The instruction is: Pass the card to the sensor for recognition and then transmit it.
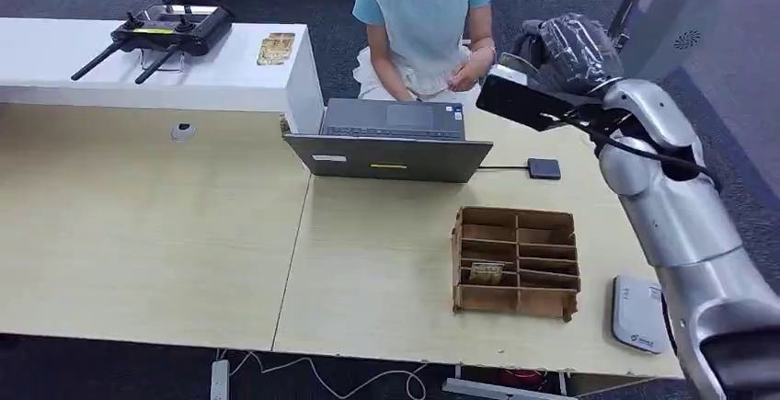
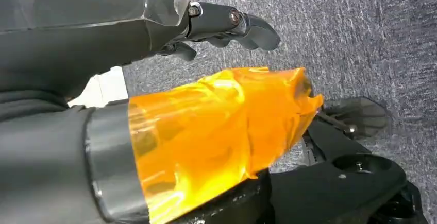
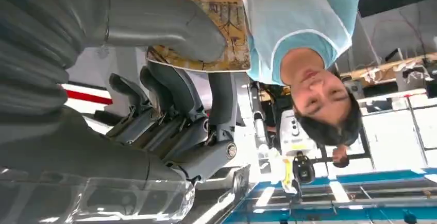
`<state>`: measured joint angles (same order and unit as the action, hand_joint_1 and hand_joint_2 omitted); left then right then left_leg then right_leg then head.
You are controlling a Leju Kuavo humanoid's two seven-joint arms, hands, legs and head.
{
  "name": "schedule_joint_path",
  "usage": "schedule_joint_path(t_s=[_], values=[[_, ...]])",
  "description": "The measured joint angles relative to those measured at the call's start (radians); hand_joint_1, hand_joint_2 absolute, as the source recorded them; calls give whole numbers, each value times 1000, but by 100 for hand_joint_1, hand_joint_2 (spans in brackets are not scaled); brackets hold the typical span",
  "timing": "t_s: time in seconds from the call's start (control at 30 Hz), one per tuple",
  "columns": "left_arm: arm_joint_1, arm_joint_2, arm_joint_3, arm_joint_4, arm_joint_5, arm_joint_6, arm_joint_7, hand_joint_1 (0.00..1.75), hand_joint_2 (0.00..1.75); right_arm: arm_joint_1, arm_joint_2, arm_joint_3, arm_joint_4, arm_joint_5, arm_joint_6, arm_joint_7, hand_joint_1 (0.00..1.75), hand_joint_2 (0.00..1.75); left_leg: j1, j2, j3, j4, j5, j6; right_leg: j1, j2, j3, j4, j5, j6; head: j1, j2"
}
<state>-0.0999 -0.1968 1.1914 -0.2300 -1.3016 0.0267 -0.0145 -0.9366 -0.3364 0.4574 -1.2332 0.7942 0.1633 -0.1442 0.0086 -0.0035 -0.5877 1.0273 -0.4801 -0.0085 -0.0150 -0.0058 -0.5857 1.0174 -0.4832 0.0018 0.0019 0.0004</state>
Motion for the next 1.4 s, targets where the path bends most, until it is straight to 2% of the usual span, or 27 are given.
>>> schedule_joint_path(t_s=[0.2,0.37,0.73,1.1,1.13,1.17,1.2,1.4], values=[[0,3,-3,0,-18,-9,0,0,0,-131,55,22,231,-39,-20,-16,171,175,0,-1,0,0,0,0,0,-1,0,0,0,0,0,0],[0,3,-4,0,-20,-14,0,0,0,-189,95,22,386,-51,-45,-43,175,175,0,-1,0,0,0,0,0,-1,0,0,0,0,0,0],[0,3,-8,0,-23,-14,-2,0,0,-230,154,14,575,-41,-104,-42,175,175,0,-1,0,0,0,0,0,0,0,0,0,0,0,0],[0,3,-8,0,-11,-11,-2,0,0,-249,171,-15,659,-9,-126,-41,171,175,0,-1,0,0,0,0,0,0,0,0,0,0,0,0],[0,3,-8,0,-11,-11,-2,0,0,-249,172,-16,663,-8,-126,-41,136,175,0,-1,0,0,0,0,0,0,0,0,0,0,0,0],[0,3,-8,0,-11,-11,-2,0,0,-250,172,-18,666,-8,-126,-41,51,175,0,-1,0,0,0,0,0,0,0,0,0,0,0,0],[0,3,-8,0,-11,-10,-2,0,0,-250,174,-20,670,-8,-126,-41,0,175,0,-1,0,0,0,0,0,0,0,0,0,0,0,0],[0,4,-8,0,-10,-6,2,0,0,-252,181,-37,683,16,-140,-34,0,175,0,-1,0,0,0,0,0,0,0,0,0,0,0,0]])
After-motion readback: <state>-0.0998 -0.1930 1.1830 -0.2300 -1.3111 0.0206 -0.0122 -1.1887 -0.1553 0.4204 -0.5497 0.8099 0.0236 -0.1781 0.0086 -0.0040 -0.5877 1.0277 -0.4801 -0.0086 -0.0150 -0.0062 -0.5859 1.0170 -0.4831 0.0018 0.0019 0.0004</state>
